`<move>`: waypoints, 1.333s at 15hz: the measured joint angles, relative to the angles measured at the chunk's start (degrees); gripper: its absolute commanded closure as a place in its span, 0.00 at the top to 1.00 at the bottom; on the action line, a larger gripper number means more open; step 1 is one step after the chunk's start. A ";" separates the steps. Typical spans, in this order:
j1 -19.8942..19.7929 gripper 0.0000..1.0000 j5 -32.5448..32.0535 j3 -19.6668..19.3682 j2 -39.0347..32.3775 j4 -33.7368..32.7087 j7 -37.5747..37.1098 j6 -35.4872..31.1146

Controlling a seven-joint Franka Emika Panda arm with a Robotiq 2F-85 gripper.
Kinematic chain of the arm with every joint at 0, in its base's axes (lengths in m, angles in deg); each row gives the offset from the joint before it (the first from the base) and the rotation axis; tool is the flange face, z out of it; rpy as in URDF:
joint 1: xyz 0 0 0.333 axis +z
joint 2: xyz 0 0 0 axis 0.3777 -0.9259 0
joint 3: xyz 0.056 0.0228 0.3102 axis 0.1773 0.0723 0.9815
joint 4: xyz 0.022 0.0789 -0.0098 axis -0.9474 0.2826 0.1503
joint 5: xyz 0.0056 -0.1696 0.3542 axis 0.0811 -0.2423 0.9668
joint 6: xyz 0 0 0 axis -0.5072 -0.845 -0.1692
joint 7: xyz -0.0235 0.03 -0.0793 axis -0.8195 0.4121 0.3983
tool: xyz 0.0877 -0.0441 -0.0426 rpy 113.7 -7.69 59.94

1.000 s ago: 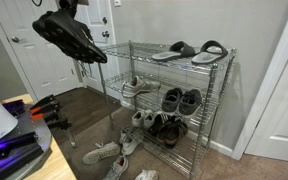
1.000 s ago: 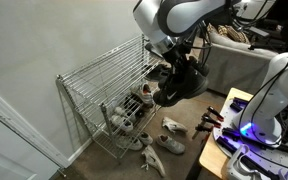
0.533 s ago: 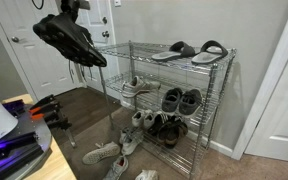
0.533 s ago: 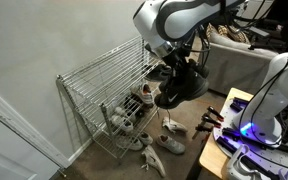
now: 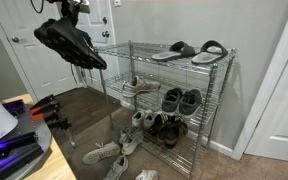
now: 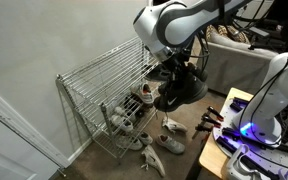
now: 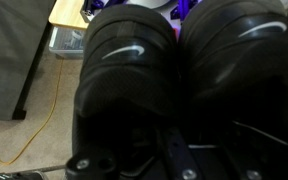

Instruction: Move the black sneakers from the topmost shelf to the second shelf.

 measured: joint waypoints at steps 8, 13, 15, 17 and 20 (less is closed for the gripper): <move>1.55 0.06 0.46 4.38 0.12 12.13 -1.83 -14.99; 2.91 0.06 -2.22 5.10 -3.43 14.74 -5.87 -28.56; 2.91 0.06 -4.24 4.01 -6.01 14.75 -9.32 -33.78; 2.90 0.06 -5.34 2.21 -8.40 14.71 -12.63 -38.20; 2.89 0.06 -5.57 -0.45 -11.42 14.12 -16.78 -43.50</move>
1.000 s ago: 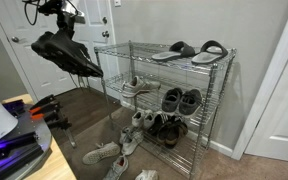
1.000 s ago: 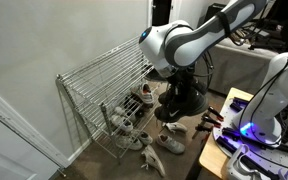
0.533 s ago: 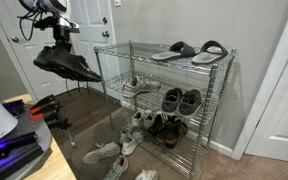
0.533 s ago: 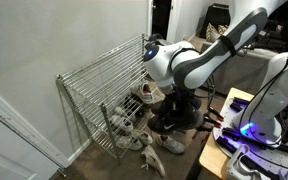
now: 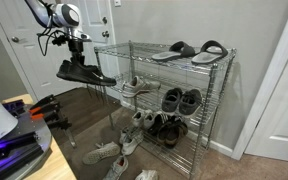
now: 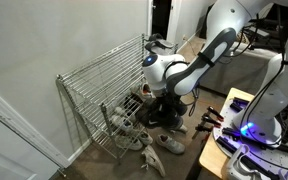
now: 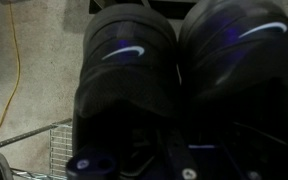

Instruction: Move the black sneakers from the topmost shelf to the second shelf.

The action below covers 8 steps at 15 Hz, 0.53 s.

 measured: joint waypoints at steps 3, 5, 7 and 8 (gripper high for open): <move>0.03 0.06 0.14 -1.33 -2.15 -1.34 -4.02 -4.83; 0.42 0.06 0.07 -1.72 -2.75 -2.46 -6.42 -7.48; 1.31 0.06 -0.18 -2.36 -2.97 -3.81 -8.41 -8.80; 1.65 0.17 -0.24 -2.64 -3.01 -4.42 -8.63 -8.86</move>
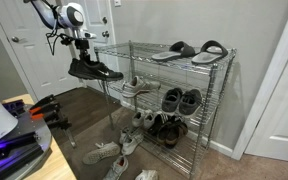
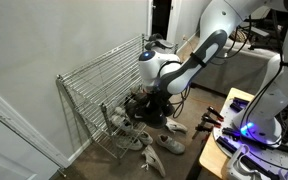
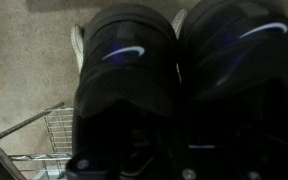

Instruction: Move the black sneakers from the topmost shelf to the second shelf.

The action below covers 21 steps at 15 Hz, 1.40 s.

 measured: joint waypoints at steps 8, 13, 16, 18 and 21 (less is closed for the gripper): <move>0.10 0.17 0.00 -0.30 -0.20 -0.60 0.00 0.00; 0.10 0.06 0.01 -0.60 -2.11 -1.06 0.00 -1.34; 0.28 0.06 0.02 -1.46 -7.37 -3.67 -0.24 -8.31; 1.51 0.06 0.02 -3.08 -10.79 -5.46 -1.17 -14.81; 5.21 0.05 0.01 -7.14 -15.30 -7.77 -2.61 -23.38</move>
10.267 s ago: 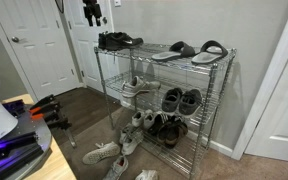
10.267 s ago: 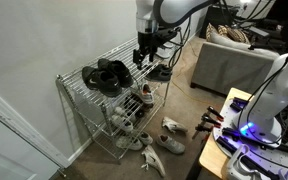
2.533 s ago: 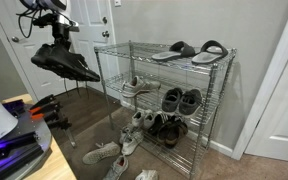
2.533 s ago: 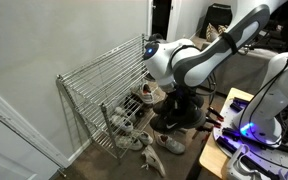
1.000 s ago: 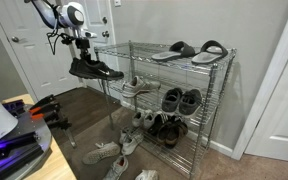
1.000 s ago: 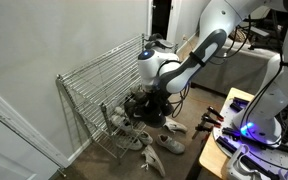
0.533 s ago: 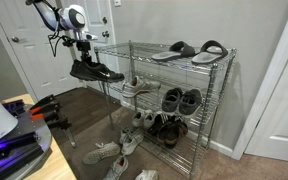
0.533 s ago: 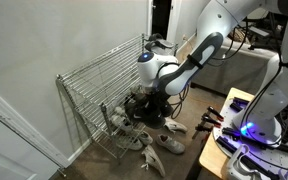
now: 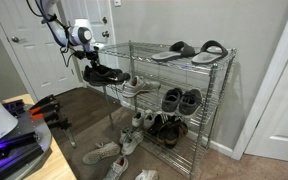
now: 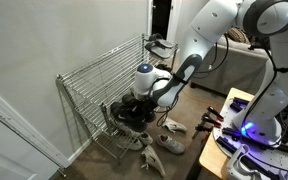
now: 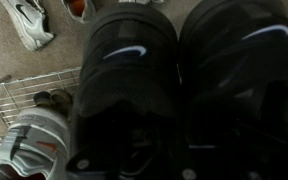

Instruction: Move the black sneakers from the topmost shelf to the second shelf.

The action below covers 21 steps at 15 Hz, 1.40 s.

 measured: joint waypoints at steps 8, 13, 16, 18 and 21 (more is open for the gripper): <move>16.74 0.06 1.77 -16.63 -11.04 -5.83 -3.41 -13.68; 20.60 0.06 7.36 -20.93 -15.34 -10.41 -3.42 -14.68; 20.09 0.06 8.97 -22.39 -16.97 -14.14 -3.42 -14.67; 19.67 0.06 9.11 -23.37 -18.34 -16.71 -3.42 -14.58; 19.75 0.06 9.20 -23.74 -19.42 -17.70 -3.42 -14.67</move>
